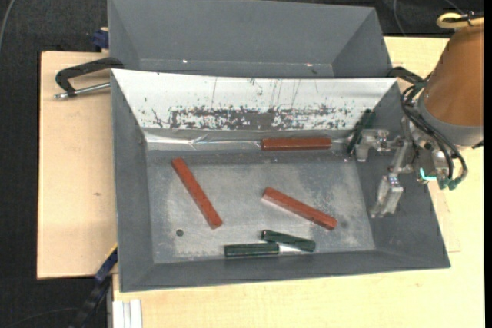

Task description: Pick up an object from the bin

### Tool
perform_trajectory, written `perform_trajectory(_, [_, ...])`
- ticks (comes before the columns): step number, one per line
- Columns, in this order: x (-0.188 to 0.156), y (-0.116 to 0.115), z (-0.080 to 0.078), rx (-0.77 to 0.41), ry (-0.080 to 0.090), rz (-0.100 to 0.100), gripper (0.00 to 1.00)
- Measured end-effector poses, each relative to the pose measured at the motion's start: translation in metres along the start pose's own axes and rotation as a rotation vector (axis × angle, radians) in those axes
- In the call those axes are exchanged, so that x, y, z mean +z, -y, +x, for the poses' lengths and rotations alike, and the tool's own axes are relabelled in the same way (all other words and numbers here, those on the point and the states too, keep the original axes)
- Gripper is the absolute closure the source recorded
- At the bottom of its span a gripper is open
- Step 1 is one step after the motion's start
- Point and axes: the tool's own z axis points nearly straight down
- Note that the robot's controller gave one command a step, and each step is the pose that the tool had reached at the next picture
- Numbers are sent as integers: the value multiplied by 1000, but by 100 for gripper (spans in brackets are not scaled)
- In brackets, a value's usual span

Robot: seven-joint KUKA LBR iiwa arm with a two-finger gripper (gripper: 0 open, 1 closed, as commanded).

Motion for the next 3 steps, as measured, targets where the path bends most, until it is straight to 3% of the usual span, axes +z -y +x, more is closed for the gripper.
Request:
perform_trajectory(1, [171,-58,-11,140,-6,-3,0])
perform_trajectory(2, [138,-82,-12,238,4,-1,0])
perform_trajectory(3, [138,-93,-28,282,4,-1,0])
